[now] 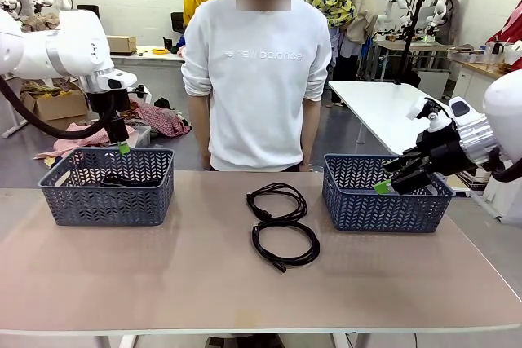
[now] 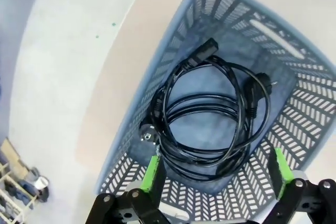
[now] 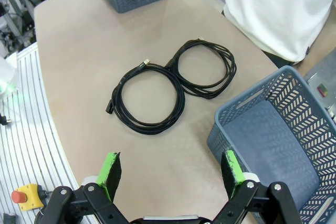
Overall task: Organize the cables according to human instructions.
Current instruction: Pick up a bundle of cables and place it in the basket indicated by the human.
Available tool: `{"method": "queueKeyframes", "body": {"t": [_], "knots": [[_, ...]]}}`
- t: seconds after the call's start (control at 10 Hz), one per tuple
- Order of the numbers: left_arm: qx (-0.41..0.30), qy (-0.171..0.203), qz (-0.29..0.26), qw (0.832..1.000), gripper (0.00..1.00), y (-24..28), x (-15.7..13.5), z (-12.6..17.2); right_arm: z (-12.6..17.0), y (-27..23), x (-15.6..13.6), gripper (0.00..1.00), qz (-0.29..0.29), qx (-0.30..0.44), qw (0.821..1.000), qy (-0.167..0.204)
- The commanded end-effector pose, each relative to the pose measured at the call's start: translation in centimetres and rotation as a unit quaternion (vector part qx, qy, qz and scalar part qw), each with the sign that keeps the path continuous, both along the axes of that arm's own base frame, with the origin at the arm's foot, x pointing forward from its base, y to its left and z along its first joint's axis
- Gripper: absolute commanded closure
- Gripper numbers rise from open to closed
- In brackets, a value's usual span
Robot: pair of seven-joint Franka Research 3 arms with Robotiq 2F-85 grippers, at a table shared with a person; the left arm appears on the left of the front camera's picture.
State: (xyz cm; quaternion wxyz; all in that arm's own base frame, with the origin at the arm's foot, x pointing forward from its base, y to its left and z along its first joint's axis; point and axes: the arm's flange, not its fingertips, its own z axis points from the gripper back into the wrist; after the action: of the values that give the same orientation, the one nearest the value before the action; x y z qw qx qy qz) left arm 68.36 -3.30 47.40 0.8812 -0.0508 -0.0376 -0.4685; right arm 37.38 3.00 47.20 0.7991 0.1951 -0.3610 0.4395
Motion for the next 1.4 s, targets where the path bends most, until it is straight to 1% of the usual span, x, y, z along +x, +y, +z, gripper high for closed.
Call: {"method": "queueKeyframes", "body": {"t": [0.0,0.4,0.5,0.6,0.7,0.9,1.1,1.2,1.3], "knots": [[0.011,-0.002,-0.015,1.000,0.00,0.1,0.0,0.0,0.0,0.0,0.4,0.00,0.009,0.008,1.000,-0.010],[0.011,-0.002,-0.015,1.000,0.00,0.1,0.0,0.0,0.0,0.0,0.4,0.00,0.009,0.008,1.000,-0.010],[0.005,0.000,-0.006,1.000,0.00,-0.3,0.0,-0.1,0.0,0.0,0.4,0.00,0.009,0.008,1.000,-0.010],[-0.024,-0.015,0.004,1.000,0.00,-0.7,-1.9,0.4,0.0,0.0,0.4,0.00,0.009,0.008,1.000,-0.010],[-0.043,-0.032,0.008,0.999,0.00,-1.0,-4.8,0.8,0.0,0.0,0.4,0.00,0.009,0.008,1.000,-0.010],[-0.062,-0.044,-0.001,0.997,0.00,-1.5,-9.3,1.2,0.0,0.0,0.4,0.00,0.009,0.008,1.000,-0.010],[-0.057,-0.050,-0.016,0.997,0.00,-3.0,-13.4,0.9,0.0,0.0,0.4,0.00,0.009,0.008,1.000,-0.010],[-0.055,-0.059,-0.022,0.997,0.00,-3.9,-15.0,0.9,0.0,0.0,0.4,0.00,0.009,0.008,1.000,-0.010],[-0.055,-0.060,-0.035,0.996,0.00,-4.7,-16.4,1.0,0.0,0.0,0.4,0.00,0.009,0.008,1.000,-0.010]]}}
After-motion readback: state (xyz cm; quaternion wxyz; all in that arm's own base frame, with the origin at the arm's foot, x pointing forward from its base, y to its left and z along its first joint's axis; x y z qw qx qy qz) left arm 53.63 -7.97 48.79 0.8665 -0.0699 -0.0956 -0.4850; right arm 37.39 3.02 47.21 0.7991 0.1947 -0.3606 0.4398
